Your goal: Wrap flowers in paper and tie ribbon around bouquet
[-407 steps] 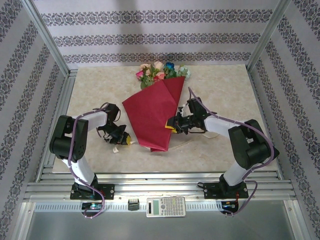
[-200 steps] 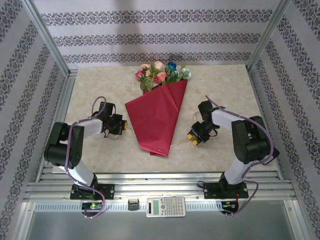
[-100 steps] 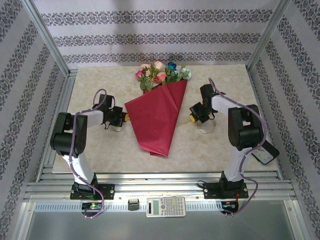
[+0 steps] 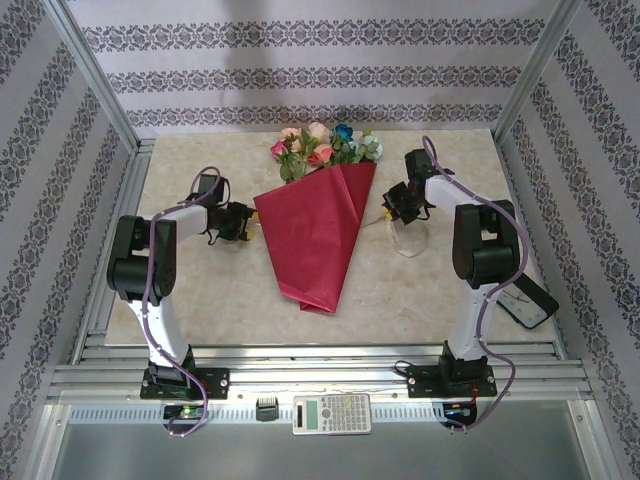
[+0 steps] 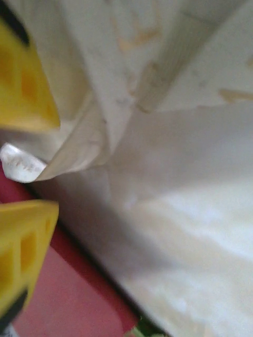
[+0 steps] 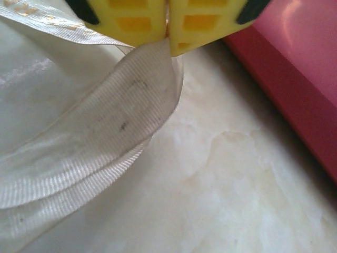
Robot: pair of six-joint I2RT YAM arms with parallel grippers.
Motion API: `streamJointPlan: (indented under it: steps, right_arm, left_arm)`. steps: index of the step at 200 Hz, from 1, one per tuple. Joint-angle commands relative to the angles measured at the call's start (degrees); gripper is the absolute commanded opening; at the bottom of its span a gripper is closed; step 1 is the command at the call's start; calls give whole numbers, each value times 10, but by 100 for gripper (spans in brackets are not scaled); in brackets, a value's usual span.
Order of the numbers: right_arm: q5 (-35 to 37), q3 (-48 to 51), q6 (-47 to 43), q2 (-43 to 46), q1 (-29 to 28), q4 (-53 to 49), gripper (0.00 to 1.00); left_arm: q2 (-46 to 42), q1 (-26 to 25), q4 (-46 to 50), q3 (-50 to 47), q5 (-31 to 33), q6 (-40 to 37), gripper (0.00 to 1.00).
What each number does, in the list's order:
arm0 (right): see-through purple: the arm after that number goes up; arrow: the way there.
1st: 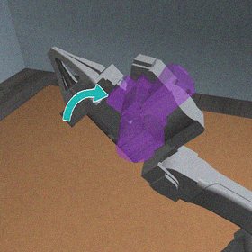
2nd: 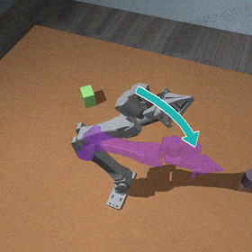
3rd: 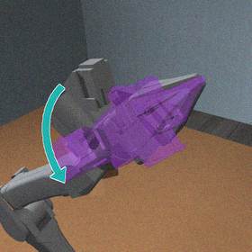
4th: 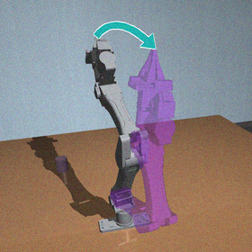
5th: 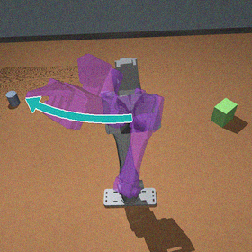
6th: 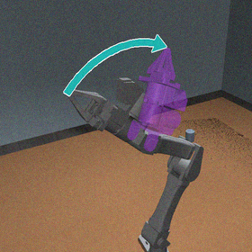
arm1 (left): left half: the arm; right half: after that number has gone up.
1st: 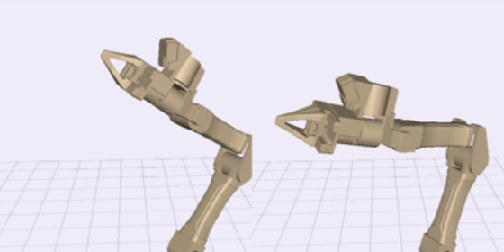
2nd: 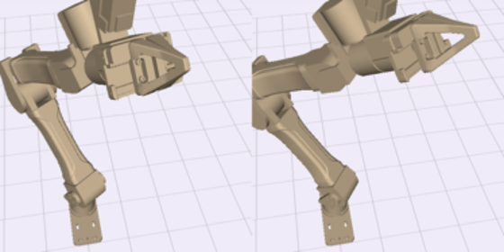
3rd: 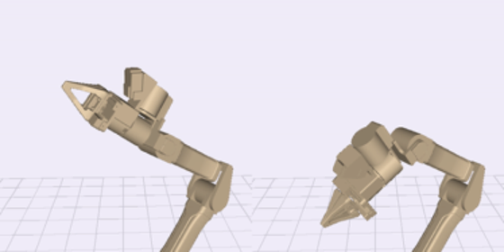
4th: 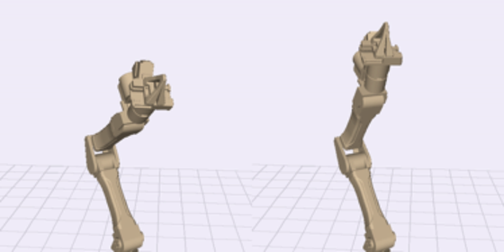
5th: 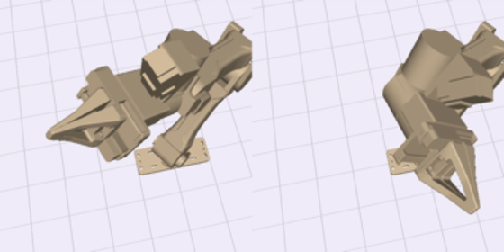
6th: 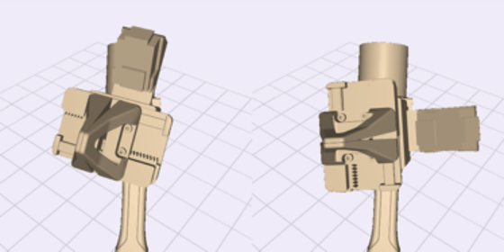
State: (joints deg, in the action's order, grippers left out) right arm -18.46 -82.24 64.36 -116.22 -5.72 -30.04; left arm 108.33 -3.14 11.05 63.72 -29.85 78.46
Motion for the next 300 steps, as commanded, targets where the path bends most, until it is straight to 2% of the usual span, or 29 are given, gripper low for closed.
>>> streamJointPlan:
  steps: [1,12,38,86,118,141,171,192,228,255,300]
  right_arm:
    - [16,27,-23,36,5,-28,22]
    - [30,36,-38,58,5,-33,29]
    - [66,50,-81,113,10,-60,40]
    - [76,85,-138,180,42,-83,41]
    - [78,84,-177,215,45,-106,41]
    - [82,96,-189,240,46,-116,41]
    - [75,125,-193,260,44,-114,41]
    - [72,140,-193,267,38,-110,40]
    - [82,136,-200,275,15,-117,39]
    - [95,123,-209,278,3,-129,38]
    - [105,119,-219,293,1,-141,38]
  left_arm:
    - [-75,16,126,3,40,-47,55]
    - [-108,24,176,20,75,-76,59]
    - [-149,55,261,48,139,-140,62]
    - [-68,121,323,103,170,-240,63]
    - [14,129,299,155,146,-241,63]
    - [65,126,257,170,109,-210,61]
    - [90,114,228,177,113,-182,58]
    - [104,109,204,168,102,-167,46]
    - [104,113,160,155,99,-166,0]
    - [44,133,167,155,131,-175,0]
    - [-167,188,244,151,223,-204,0]
